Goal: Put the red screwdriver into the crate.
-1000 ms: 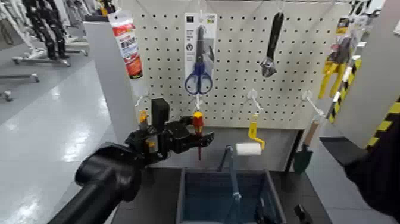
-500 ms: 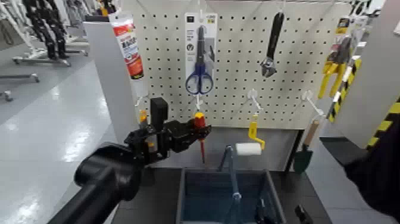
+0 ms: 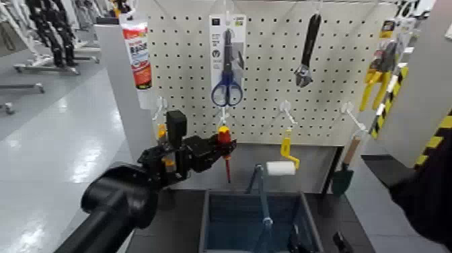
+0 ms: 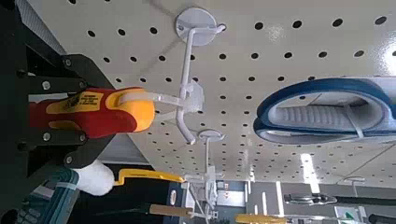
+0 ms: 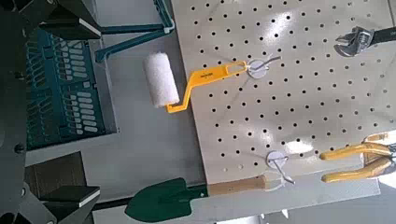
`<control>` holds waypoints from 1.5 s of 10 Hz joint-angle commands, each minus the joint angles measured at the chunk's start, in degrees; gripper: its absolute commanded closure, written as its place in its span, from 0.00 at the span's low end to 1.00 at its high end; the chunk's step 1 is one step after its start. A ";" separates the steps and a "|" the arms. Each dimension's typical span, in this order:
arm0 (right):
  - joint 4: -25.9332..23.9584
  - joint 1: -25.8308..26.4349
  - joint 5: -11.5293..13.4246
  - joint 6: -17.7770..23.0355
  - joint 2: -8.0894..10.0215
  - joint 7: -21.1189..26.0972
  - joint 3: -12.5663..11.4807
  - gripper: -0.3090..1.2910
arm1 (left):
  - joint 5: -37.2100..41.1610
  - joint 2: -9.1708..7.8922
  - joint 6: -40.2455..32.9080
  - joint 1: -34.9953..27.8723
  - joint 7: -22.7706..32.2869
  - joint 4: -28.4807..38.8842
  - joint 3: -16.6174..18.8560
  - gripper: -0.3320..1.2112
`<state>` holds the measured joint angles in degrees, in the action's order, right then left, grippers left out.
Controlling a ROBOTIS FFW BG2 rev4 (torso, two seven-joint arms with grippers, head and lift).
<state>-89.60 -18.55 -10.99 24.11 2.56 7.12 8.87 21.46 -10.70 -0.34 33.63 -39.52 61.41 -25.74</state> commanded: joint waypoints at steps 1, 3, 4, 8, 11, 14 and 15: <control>-0.05 -0.09 0.00 -0.20 -0.01 0.00 0.00 0.27 | -0.19 -0.29 1.49 -1.90 0.32 3.54 1.22 0.96; -0.05 -0.09 0.00 -0.29 -0.01 0.00 0.00 0.27 | -0.27 -0.82 3.68 -4.45 0.67 9.08 2.36 0.96; -0.05 -0.09 0.00 -0.29 -0.01 0.00 0.00 0.27 | -0.19 -0.91 4.83 -5.94 0.67 11.63 3.07 0.96; -0.13 -0.09 0.00 -0.47 -0.01 0.00 0.00 0.27 | 1.66 -1.17 9.13 -10.60 0.50 19.01 5.09 0.96; -0.22 -0.17 0.00 -0.56 -0.01 0.00 0.00 0.27 | 5.79 -1.17 11.68 -13.76 0.24 21.74 6.67 0.96; -0.31 -0.17 0.00 -0.56 -0.01 0.00 0.00 0.27 | 10.10 -1.26 11.94 -16.75 1.11 20.86 6.67 0.96; -0.31 -0.17 0.00 -0.56 -0.01 0.00 0.09 0.27 | 11.50 -1.26 11.77 -17.19 1.38 19.80 5.97 0.96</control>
<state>-89.91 -18.72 -10.99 23.55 2.55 7.12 8.93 32.13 -11.95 11.51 16.74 -38.18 81.75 -19.36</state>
